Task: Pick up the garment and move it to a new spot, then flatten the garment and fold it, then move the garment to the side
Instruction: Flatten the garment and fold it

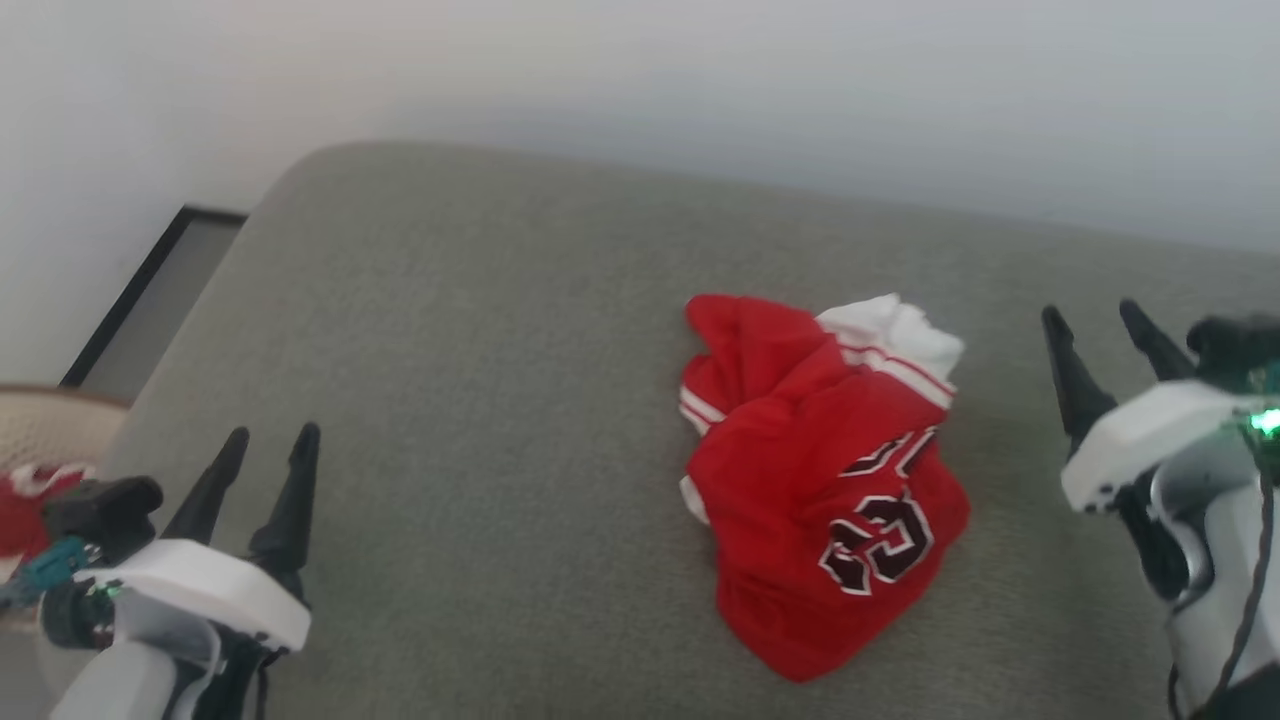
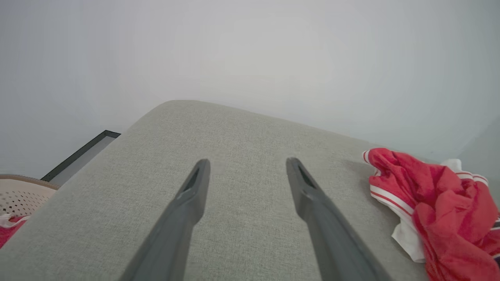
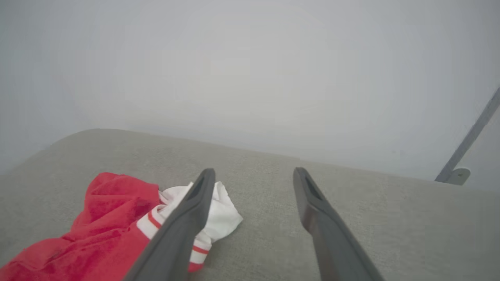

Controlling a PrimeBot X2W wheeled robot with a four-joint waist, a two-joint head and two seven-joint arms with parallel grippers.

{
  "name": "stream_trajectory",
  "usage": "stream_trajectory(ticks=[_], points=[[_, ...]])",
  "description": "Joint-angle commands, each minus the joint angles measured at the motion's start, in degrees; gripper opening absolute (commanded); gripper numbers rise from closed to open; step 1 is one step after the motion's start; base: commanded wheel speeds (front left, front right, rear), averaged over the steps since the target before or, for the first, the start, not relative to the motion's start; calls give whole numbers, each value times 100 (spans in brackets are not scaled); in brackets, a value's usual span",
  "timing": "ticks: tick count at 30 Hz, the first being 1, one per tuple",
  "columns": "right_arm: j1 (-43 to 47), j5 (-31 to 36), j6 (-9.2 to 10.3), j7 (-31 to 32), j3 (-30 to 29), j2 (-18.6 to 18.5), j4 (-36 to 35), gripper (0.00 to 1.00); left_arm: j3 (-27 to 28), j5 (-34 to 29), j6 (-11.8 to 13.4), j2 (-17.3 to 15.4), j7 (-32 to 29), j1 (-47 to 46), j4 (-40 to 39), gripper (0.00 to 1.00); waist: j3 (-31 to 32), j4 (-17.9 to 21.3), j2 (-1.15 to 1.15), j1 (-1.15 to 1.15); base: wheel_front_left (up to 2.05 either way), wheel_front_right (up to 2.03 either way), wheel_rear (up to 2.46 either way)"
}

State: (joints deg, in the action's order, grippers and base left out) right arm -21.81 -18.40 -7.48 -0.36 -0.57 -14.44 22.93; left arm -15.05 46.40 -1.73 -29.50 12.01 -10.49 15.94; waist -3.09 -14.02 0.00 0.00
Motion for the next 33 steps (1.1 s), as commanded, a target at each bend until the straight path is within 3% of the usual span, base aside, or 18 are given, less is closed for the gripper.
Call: stream_trajectory(ticks=[1,14,23,27,28,29,33], points=[[-141,-31,-2,88,57,-46,102,100,-28,-24,-30,61,39,-107,20,100,-268,-261,0,0,0,0,0],[-1411,-317,-2,1550,890,-655,1372,100,-250,-112,-258,545,205,-689,345,100,-1021,-983,0,0,0,0,0],[-1905,-412,-2,2785,1222,-732,2388,100,-348,-145,-404,739,267,-937,649,100,-1261,-1196,0,0,0,0,0],[-2004,-407,-2,3046,1316,-706,2599,100,-344,-156,-428,763,286,-989,726,100,-1271,-1195,0,0,0,0,0],[-2041,-380,-2,3081,1367,-703,2630,22,-347,-165,-442,764,291,-995,754,100,-1270,-1191,0,0,0,0,0],[-2075,-342,-2,3095,1434,-726,2644,0,-346,-168,-451,769,292,-1002,779,100,-1267,-1185,0,0,0,0,0],[-2235,-382,-1,2881,1500,-777,2597,0,-321,-184,-471,776,300,-1038,862,100,-1232,-1125,0,0,0,0,0]])
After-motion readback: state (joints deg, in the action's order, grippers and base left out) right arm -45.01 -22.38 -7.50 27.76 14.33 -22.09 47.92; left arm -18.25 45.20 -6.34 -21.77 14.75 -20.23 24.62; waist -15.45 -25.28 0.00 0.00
